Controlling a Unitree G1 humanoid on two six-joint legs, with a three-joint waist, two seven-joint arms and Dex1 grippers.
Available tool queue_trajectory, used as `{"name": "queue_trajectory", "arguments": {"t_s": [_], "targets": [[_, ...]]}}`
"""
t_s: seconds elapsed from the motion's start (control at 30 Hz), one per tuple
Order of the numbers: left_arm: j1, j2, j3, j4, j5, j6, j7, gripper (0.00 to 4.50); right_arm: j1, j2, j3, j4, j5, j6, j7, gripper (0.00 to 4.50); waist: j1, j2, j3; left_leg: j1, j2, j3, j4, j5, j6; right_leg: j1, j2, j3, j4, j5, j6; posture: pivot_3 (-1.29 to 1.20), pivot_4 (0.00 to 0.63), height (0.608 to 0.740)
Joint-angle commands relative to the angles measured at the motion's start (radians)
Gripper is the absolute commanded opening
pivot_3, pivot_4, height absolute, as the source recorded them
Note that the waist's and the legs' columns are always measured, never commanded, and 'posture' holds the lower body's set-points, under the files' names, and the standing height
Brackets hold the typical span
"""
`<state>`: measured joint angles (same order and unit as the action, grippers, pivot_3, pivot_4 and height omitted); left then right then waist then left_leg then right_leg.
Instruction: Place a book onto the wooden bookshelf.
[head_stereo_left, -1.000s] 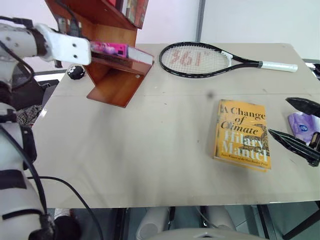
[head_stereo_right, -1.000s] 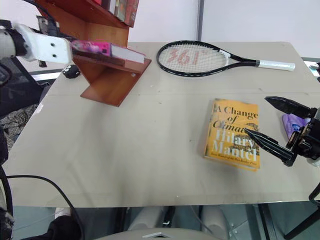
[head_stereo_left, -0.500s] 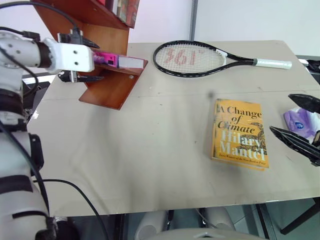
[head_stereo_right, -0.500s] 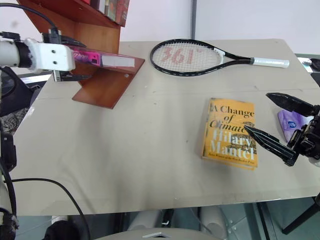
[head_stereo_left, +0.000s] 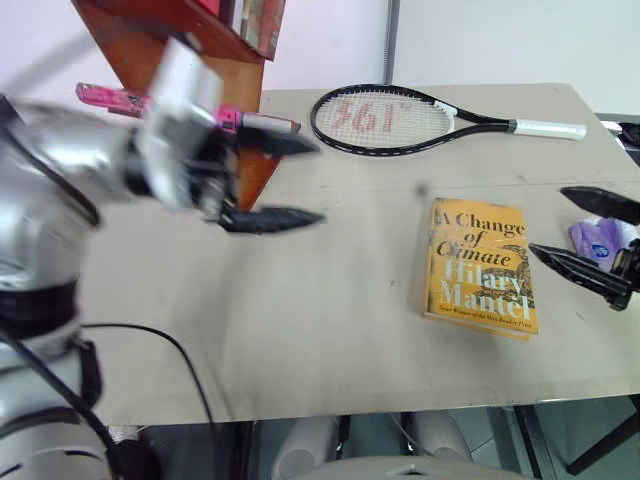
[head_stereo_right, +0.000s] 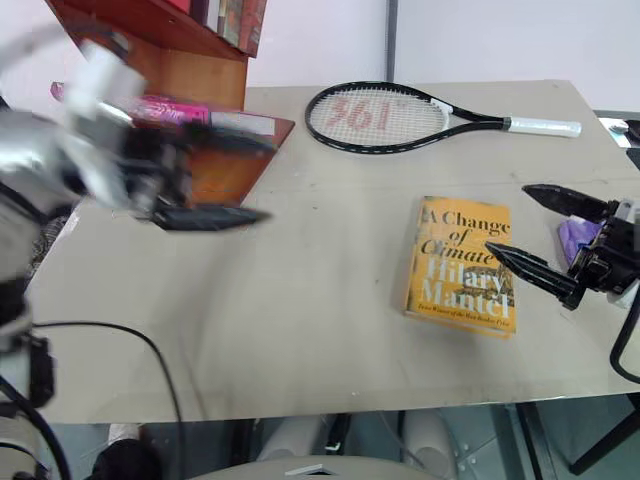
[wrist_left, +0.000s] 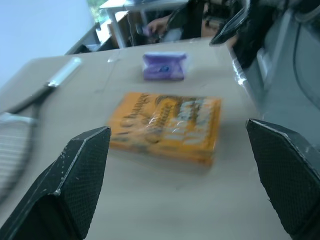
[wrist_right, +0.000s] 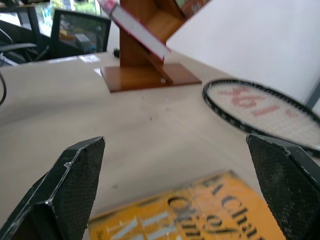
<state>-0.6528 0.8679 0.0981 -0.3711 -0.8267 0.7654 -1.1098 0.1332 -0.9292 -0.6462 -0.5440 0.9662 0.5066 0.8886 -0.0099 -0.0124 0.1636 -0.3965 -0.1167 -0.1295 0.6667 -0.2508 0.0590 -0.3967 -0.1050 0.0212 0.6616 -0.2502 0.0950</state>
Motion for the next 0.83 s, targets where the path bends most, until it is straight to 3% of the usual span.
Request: {"name": "queue_trajectory", "arguments": {"t_s": [0.03,0.27,0.43,0.67,0.83], "targets": [[0.132,-0.079,-0.039,-0.083,0.067,-0.048,0.127,4.45,0.089,0.031,-0.058,-0.029,-0.058,-0.006,0.002,4.50,0.003,0.000,-0.001,0.000,0.000,0.000,0.000,0.001,-0.002,0.000,0.000,0.001,-0.001,0.000,0.000,0.00,0.150,0.740],[0.283,-0.167,-0.122,-0.086,0.160,-0.145,0.141,4.45,0.152,0.080,-0.174,-0.125,0.064,0.027,-0.057,4.50,0.011,0.001,0.000,0.000,0.000,0.004,-0.001,0.001,-0.004,-0.001,-0.001,0.004,-0.003,0.000,0.000,0.00,0.150,0.740],[0.352,-0.196,-0.112,0.013,0.267,-0.308,0.142,4.45,0.299,0.085,-0.175,-0.104,-0.088,0.040,-0.043,4.50,0.032,0.001,-0.001,0.000,0.000,0.004,-0.003,-0.001,-0.001,0.000,-0.001,0.004,-0.004,0.000,0.000,0.00,0.150,0.740],[0.568,-0.058,-0.027,0.077,0.313,-0.376,0.035,4.45,0.541,0.121,-0.209,0.003,-0.326,-0.020,0.032,4.50,0.029,0.002,-0.001,0.000,0.000,0.006,-0.008,-0.001,-0.001,-0.004,-0.002,0.004,-0.008,0.000,0.000,0.00,0.150,0.740],[0.599,-0.051,0.005,0.110,0.298,-0.354,0.034,4.45,0.521,0.148,-0.196,0.028,-0.342,-0.043,0.036,4.50,0.027,0.003,-0.002,0.001,0.000,0.006,-0.012,-0.001,0.000,-0.004,-0.003,0.005,-0.009,0.000,0.000,0.00,0.150,0.740]]}}
